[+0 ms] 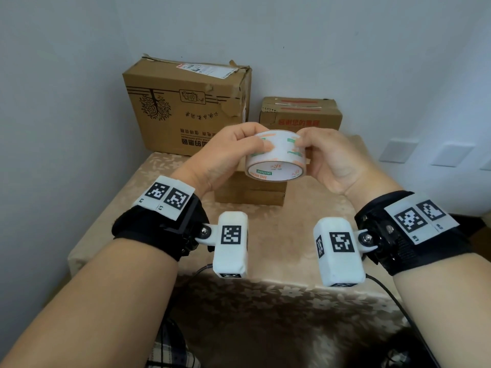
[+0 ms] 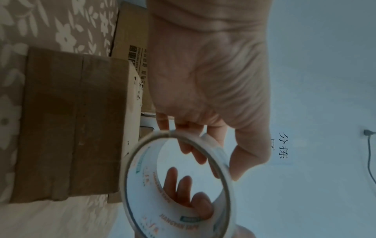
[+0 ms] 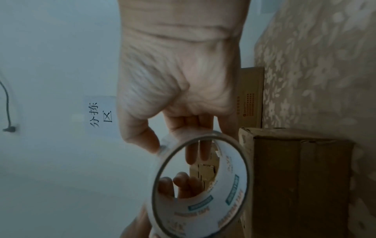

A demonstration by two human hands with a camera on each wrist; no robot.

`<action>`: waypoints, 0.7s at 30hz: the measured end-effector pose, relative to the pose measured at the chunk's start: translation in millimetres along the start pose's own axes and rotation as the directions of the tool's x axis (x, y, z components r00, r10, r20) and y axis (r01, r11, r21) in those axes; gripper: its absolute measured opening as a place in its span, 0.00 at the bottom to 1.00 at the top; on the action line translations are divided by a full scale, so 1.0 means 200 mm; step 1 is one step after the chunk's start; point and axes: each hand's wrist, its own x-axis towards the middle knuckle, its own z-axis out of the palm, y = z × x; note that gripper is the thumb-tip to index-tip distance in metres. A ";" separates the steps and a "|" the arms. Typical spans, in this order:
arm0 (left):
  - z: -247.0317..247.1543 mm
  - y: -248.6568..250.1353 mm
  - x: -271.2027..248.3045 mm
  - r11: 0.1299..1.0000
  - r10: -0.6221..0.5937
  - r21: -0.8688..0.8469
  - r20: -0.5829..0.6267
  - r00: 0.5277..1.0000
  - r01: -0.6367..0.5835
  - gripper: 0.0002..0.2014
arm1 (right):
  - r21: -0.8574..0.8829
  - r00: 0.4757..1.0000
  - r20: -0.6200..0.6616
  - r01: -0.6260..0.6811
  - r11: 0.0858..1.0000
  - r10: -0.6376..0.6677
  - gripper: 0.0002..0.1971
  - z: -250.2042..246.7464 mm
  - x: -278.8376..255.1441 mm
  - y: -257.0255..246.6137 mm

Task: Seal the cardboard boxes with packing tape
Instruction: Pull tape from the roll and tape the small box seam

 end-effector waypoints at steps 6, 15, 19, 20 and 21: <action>-0.03 -0.01 0.00 0.999 0.025 -0.036 0.026 0.999 -0.024 0.03 | 0.297 0.999 0.009 -0.032 0.954 0.030 0.20 -0.05 0.03 0.03; 0.02 0.02 -0.01 0.989 0.045 0.137 0.022 0.999 -0.048 0.04 | -0.191 0.995 0.092 0.042 0.981 -0.025 0.09 -0.02 0.00 0.00; 0.01 0.01 0.00 0.993 0.097 0.067 -0.054 0.994 -0.094 0.08 | -0.145 0.998 0.032 0.050 0.988 -0.045 0.22 -0.01 -0.01 0.01; 0.00 0.01 0.00 0.994 0.098 0.062 -0.052 0.994 -0.095 0.08 | -0.121 0.999 0.015 0.041 0.992 -0.040 0.28 0.00 -0.01 0.01; 0.00 0.00 0.00 0.994 0.096 0.057 -0.046 0.994 -0.093 0.08 | -0.095 1.000 0.002 0.030 0.995 -0.030 0.35 0.00 -0.01 0.01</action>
